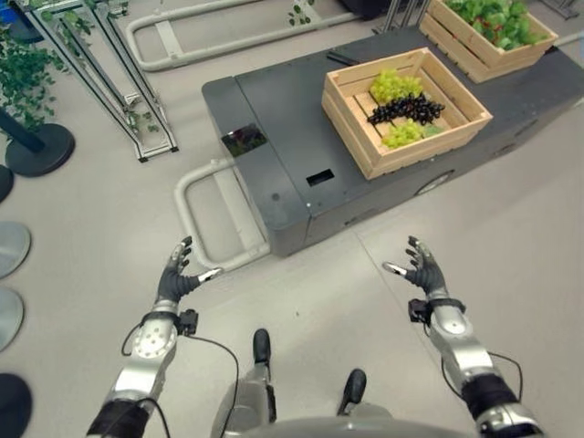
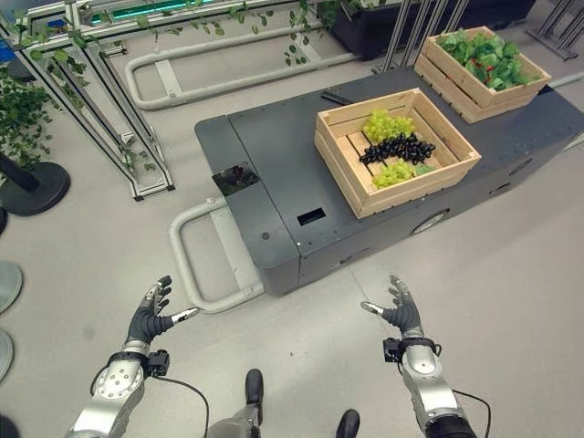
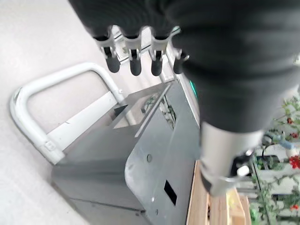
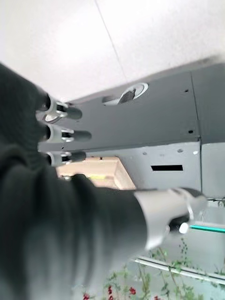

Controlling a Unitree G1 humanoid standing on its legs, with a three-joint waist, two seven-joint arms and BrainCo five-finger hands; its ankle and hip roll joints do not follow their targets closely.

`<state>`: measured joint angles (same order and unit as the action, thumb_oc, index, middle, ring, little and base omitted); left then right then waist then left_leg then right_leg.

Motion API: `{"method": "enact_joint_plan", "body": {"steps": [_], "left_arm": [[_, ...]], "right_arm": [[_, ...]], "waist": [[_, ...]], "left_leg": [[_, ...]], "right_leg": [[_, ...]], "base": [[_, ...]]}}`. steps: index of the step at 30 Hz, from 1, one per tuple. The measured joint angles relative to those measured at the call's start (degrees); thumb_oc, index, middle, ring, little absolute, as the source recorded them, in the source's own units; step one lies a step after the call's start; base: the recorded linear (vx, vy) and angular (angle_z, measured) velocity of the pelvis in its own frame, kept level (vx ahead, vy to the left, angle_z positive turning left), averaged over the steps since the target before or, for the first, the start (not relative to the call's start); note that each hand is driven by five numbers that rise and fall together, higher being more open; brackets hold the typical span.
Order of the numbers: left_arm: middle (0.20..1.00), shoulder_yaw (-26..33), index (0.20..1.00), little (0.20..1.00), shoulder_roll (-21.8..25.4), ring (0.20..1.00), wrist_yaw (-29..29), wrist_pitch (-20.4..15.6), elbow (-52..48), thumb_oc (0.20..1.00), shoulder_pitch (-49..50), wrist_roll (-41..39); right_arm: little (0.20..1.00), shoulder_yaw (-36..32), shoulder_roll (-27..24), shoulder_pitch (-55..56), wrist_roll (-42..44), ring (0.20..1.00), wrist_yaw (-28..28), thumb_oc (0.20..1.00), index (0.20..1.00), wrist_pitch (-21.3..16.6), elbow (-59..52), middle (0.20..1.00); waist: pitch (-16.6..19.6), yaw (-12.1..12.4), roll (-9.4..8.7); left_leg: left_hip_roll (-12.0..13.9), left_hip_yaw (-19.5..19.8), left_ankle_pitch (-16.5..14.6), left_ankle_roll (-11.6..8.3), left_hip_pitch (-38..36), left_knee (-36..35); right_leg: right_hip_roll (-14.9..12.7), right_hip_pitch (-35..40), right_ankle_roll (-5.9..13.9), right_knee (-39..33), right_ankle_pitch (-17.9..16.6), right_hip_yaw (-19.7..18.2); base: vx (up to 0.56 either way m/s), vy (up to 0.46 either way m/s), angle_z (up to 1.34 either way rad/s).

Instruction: Pick up the fruits from the basket on one side to the basket on the other side

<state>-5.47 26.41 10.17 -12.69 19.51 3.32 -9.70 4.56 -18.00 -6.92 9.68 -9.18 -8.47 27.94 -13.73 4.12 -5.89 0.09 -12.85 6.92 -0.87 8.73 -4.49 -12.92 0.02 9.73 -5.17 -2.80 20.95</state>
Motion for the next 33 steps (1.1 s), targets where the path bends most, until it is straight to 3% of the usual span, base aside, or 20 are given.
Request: {"method": "enact_joint_plan", "body": {"steps": [7,12,13,14,16,17,18,20,22,23,24,25,26,27,28,30,31,32,33], "left_arm": [[1.000,0.01,1.000,1.000,-0.13,1.000,-0.14,0.01,-0.04,1.000,0.44,0.27],[1.000,0.13,1.000,1.000,0.09,1.000,-0.11,0.05,-0.20,1.000,0.41,2.13],[1.000,0.63,1.000,1.000,-0.21,1.000,-0.01,0.06,-0.24,1.000,-0.03,2.16],[1.000,0.76,1.000,1.000,-0.33,1.000,0.00,0.06,-0.23,1.000,-0.02,2.16],[1.000,1.20,1.000,1.000,-0.81,1.000,-0.07,0.08,0.12,1.000,-0.35,2.13],[1.000,1.17,1.000,1.000,-1.22,1.000,-0.10,0.19,0.45,1.000,-0.32,2.12],[1.000,1.10,1.000,1.000,-1.68,1.000,-0.11,0.24,0.49,1.000,-0.28,2.10],[1.000,0.78,1.000,1.000,-2.73,1.000,-0.07,0.22,0.32,1.000,-0.82,2.00],[1.000,0.70,1.000,1.000,-2.90,1.000,0.02,0.25,0.44,1.000,-0.22,1.49],[1.000,0.66,1.000,1.000,-3.31,1.000,0.26,0.30,0.82,1.000,-0.09,1.04],[1.000,0.44,1.000,1.000,-3.44,1.000,0.36,0.35,0.77,1.000,-0.11,0.88],[1.000,0.49,1.000,1.000,-3.66,1.000,0.39,0.23,1.00,1.000,-0.20,0.89],[1.000,0.70,1.000,1.000,-4.45,1.000,0.80,0.29,1.76,1.000,-0.96,0.26],[1.000,1.05,1.000,1.000,-5.18,1.000,1.03,0.36,1.99,1.000,-1.28,-0.43],[1.000,1.02,1.000,1.000,-5.42,1.000,1.33,0.33,1.48,1.000,-1.24,-1.22],[1.000,0.55,1.000,1.000,-4.24,1.000,1.48,0.19,1.60,1.000,-1.23,-1.24],[1.000,0.28,1.000,1.000,-4.82,1.000,1.57,0.33,1.82,1.000,-0.52,-1.37],[1.000,-0.31,1.000,1.000,-5.19,1.000,1.46,0.37,1.98,1.000,-0.56,-1.49],[1.000,-1.26,1.000,1.000,-5.55,1.000,1.21,0.38,1.81,1.000,-0.91,-2.10]], "right_arm": [[1.000,-0.66,-0.01,0.87,-0.01,1.000,0.03,1.000,1.000,0.12,1.82,1.000],[1.000,-0.53,0.05,0.77,0.00,1.000,0.03,1.000,1.000,0.26,1.81,1.000],[1.000,-0.11,0.03,0.47,0.00,1.000,0.11,1.000,1.000,0.26,1.77,1.000],[1.000,0.12,0.02,0.50,0.00,1.000,0.17,1.000,1.000,0.25,1.65,1.000],[1.000,0.90,-0.28,0.57,0.02,1.000,0.63,1.000,1.000,0.21,1.72,1.000],[1.000,0.86,-0.63,1.05,0.09,1.000,0.73,1.000,1.000,0.19,1.72,1.000],[1.000,0.85,-1.04,1.29,0.11,1.000,0.73,1.000,1.000,0.20,1.80,1.000],[1.000,0.77,-2.27,1.33,0.22,1.000,0.91,1.000,1.000,0.14,1.65,1.000],[1.000,0.73,-3.02,0.90,0.22,1.000,1.18,1.000,1.000,0.14,1.73,1.000],[1.000,0.72,-3.82,0.21,0.21,1.000,1.16,1.000,1.000,0.21,1.74,1.000],[1.000,0.62,-4.16,0.23,0.23,1.000,1.13,1.000,1.000,0.21,1.56,1.000],[1.000,0.65,-4.39,0.30,0.20,1.000,1.16,1.000,1.000,0.23,1.69,1.000],[1.000,0.65,-4.71,0.38,0.18,1.000,1.15,1.000,1.000,0.41,1.74,1.000],[1.000,0.65,-5.05,0.18,0.19,1.000,1.14,1.000,1.000,0.43,1.52,1.000],[1.000,0.84,-5.23,0.56,0.18,1.000,1.14,1.000,1.000,0.42,0.67,1.000],[1.000,1.19,-5.23,0.38,-0.05,1.000,1.15,1.000,1.000,0.43,0.61,1.000],[1.000,1.14,-6.11,-0.78,-0.08,1.000,1.08,1.000,1.000,0.46,0.91,1.000],[1.000,0.81,-6.52,-1.27,-0.08,1.000,0.96,1.000,1.000,0.47,1.28,1.000],[1.000,0.59,-7.29,-1.25,-0.09,1.000,0.91,1.000,1.000,0.52,1.13,1.000]], "waist": [[-0.38,-0.70,-0.90],[-0.80,-1.75,-0.70],[-1.26,-1.48,-0.15],[-1.35,-1.57,-0.01],[-1.85,-1.72,0.69],[-1.77,-2.12,0.36],[-1.98,-2.47,0.66],[-2.54,-3.40,1.89],[-3.27,-3.08,3.29],[-3.99,-3.18,4.78],[-4.11,-3.27,5.06],[-4.13,-3.21,5.17],[-4.15,-2.81,5.11],[-4.23,-2.57,5.26],[-3.96,-1.48,5.42],[-3.34,-1.39,4.48],[-2.91,-0.48,6.55],[-2.93,-0.36,6.74],[-2.73,-0.35,6.93]], "left_leg": [[0.00,-0.88,-0.42,0.06,-0.50,0.43],[-0.02,-1.10,-1.38,1.74,-3.02,-0.49],[0.78,-0.65,-1.58,2.29,-3.66,-0.54],[1.06,-0.43,-1.62,2.25,-3.84,-0.51],[2.13,1.50,-1.64,2.15,-3.83,-0.33],[1.46,2.47,-1.83,1.91,-3.94,-0.07],[1.19,3.48,-1.91,1.83,-4.03,0.15],[1.57,5.61,-2.25,1.34,-3.76,0.84],[2.66,6.91,-3.00,-0.10,-2.62,1.99],[3.79,7.77,-3.01,-1.54,-2.52,2.31],[3.83,8.47,-3.03,-1.59,-2.39,2.32],[4.26,9.17,-2.95,-2.26,-2.69,2.15],[5.07,9.91,-3.34,-3.43,-3.43,2.09],[5.85,9.45,-3.59,-4.46,-3.88,2.06],[7.82,9.58,-4.47,-5.78,-4.04,2.56],[9.20,10.48,-4.82,-6.43,-4.24,2.20],[12.72,11.50,-3.47,-5.26,-3.86,1.35],[13.41,11.61,-1.94,-3.75,-3.54,1.54],[13.96,12.67,0.38,-4.21,-2.68,1.89]], "right_leg": [[-0.41,0.12,0.01,0.48,-0.07,-0.19],[-2.08,-2.00,0.47,7.50,0.21,-1.40],[-2.24,-5.94,2.86,12.90,2.62,-1.40],[-1.42,-6.69,3.16,12.57,3.04,-1.44],[2.96,-10.67,3.15,13.18,3.86,-2.52],[4.29,-11.75,2.76,12.23,3.43,-2.89],[4.94,-12.20,0.98,12.04,1.95,-3.34],[5.62,-12.31,0.00,11.80,1.17,-4.68],[6.10,-11.94,-2.51,11.54,0.95,-4.56],[6.23,-14.23,-4.98,16.81,1.89,-5.59],[5.78,-15.50,-6.11,20.00,3.03,-5.91],[5.12,-16.83,-5.35,23.78,5.57,-6.69],[2.13,-19.68,-3.94,28.54,8.85,-6.20],[0.08,-20.97,-3.02,30.64,9.44,-5.36],[-2.95,-21.40,-1.98,28.66,8.53,-4.69],[-5.27,-20.90,-1.02,24.08,4.15,-3.75],[-2.30,-20.75,-5.69,25.11,4.01,-0.48],[-1.68,-21.04,-6.68,26.48,5.41,-0.09],[-1.47,-21.43,-7.00,28.28,6.99,-0.05]], "base": [[-0.02,0.111,-0.07],[0.04,0.010,-0.13],[0.13,-0.015,-0.35],[0.19,-0.039,-0.34],[0.15,-0.064,0.14],[0.19,-0.151,0.48],[0.25,-0.222,0.69],[0.19,-0.293,0.58],[0.17,-0.444,0.35],[0.12,-0.330,0.33],[0.11,-0.312,0.37],[0.17,-0.447,0.41],[0.17,-0.567,0.30],[0.14,-0.567,0.30],[0.02,-0.361,0.26],[0.02,-0.289,0.27],[0.01,-0.242,0.16],[0.02,-0.342,0.18],[0.03,-0.279,0.63]]}}
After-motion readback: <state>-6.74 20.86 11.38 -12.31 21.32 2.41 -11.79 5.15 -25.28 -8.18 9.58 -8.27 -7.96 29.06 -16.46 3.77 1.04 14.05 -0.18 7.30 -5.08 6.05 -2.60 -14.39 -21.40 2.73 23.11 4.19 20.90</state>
